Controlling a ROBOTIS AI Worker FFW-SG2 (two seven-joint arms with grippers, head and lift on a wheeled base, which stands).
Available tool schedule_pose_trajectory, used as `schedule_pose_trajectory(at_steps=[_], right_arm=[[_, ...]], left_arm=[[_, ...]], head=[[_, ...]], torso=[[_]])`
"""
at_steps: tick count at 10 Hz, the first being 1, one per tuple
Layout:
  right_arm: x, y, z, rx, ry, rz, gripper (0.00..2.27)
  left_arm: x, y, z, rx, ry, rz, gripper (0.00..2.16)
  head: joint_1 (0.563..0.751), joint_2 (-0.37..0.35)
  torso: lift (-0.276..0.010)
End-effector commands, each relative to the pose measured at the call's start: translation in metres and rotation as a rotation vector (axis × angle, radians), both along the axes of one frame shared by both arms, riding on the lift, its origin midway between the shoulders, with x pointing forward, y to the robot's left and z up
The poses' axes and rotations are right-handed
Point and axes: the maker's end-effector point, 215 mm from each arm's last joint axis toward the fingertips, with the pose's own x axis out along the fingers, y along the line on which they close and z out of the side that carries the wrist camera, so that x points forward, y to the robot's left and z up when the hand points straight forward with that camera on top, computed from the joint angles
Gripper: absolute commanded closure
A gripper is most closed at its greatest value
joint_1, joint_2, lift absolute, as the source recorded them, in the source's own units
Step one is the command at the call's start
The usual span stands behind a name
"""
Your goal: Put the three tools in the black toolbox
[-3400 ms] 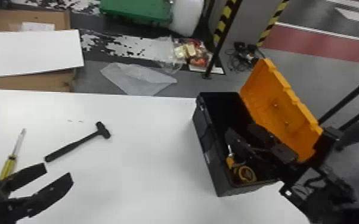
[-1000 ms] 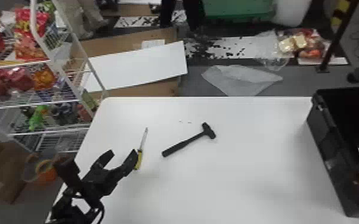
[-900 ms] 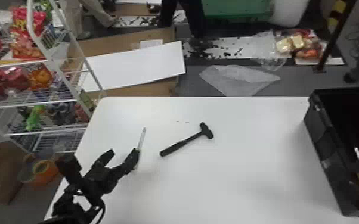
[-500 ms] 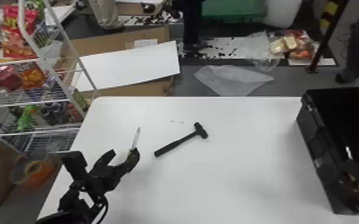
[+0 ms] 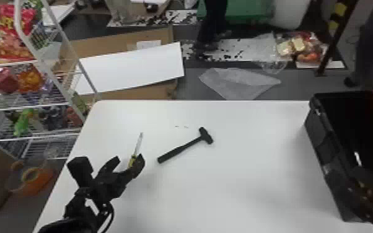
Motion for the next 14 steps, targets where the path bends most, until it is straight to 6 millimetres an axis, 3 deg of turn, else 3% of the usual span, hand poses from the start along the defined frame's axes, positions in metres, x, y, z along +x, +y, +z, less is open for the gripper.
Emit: schedule_pose_trajectory(at_steps=[1,4,9,14], right_arm=[[-0.001,0.0,0.0,0.0,0.002,0.003,0.08],[-0.001,-0.002,0.001,0.0,0.0,0.007,0.08],[0.0,-0.015,0.003,0.016,-0.009,-0.011,0.08],[0.006,-0.018,0.009,0.021,-0.027,-0.016,0.08]], left_arm=[[0.001,0.0,-0.008,0.01,0.015,0.008,0.2],[0.004,0.006,-0.015,0.047,0.032,0.017,0.2],[0.019,-0.018,-0.016,0.128,0.045,-0.03,0.2],[0.014,-0.02,-0.025,0.117,0.086,-0.034,0.2]], head=[[0.695,0.131],[0.695,0.138],[0.695,0.112],[0.695,0.075]], torso=[[-0.055],[-0.055],[-0.055],[-0.055]])
